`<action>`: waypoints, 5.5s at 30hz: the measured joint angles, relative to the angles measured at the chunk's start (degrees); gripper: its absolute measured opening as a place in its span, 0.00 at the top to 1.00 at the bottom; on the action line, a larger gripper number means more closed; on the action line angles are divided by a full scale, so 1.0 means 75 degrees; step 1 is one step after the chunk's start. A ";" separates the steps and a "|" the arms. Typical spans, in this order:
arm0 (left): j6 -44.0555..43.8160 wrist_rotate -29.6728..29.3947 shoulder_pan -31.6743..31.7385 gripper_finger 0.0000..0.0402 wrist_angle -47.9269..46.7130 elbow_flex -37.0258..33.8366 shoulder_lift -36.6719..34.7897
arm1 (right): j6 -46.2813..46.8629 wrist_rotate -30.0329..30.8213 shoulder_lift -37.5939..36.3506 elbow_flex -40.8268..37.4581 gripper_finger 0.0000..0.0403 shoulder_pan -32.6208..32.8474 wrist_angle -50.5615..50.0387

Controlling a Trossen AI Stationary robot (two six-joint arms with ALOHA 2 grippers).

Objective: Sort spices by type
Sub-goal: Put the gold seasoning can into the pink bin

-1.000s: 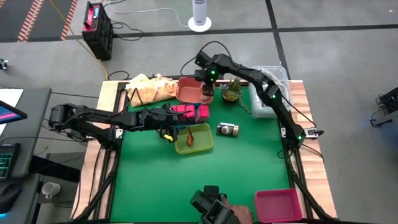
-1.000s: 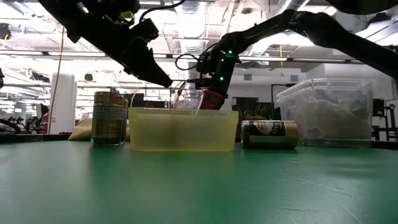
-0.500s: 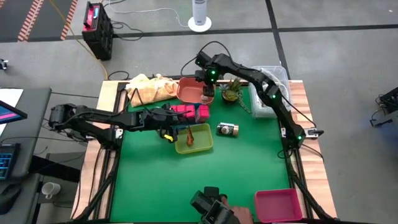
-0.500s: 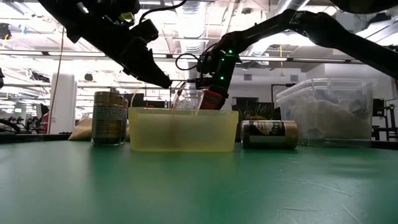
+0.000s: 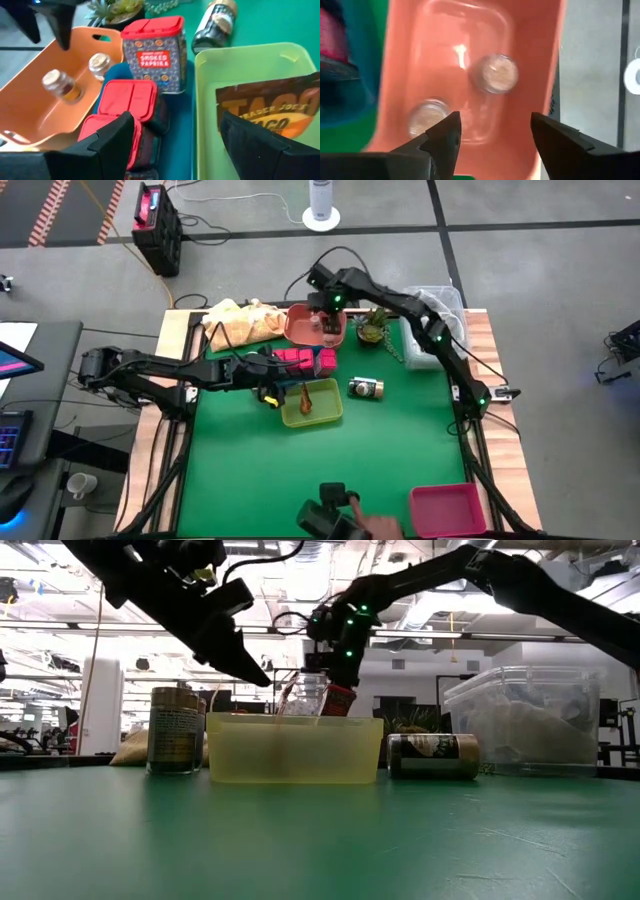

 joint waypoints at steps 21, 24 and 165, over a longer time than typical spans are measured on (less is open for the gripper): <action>-0.0443 -0.0561 0.0003 0.31 -0.2610 0.0003 -0.2899 | 0.1597 -0.0228 -0.2729 -0.2271 0.45 0.1547 -0.0280; -0.0476 -0.0563 0.0001 0.31 -0.2703 0.0003 -0.2996 | 0.2051 -0.0175 -0.3627 -0.3587 0.46 0.1965 0.0136; 0.0074 0.2210 -0.3095 0.33 -0.9302 0.6717 0.4632 | 0.8124 0.2506 -0.6102 -0.8069 0.37 0.7983 0.2266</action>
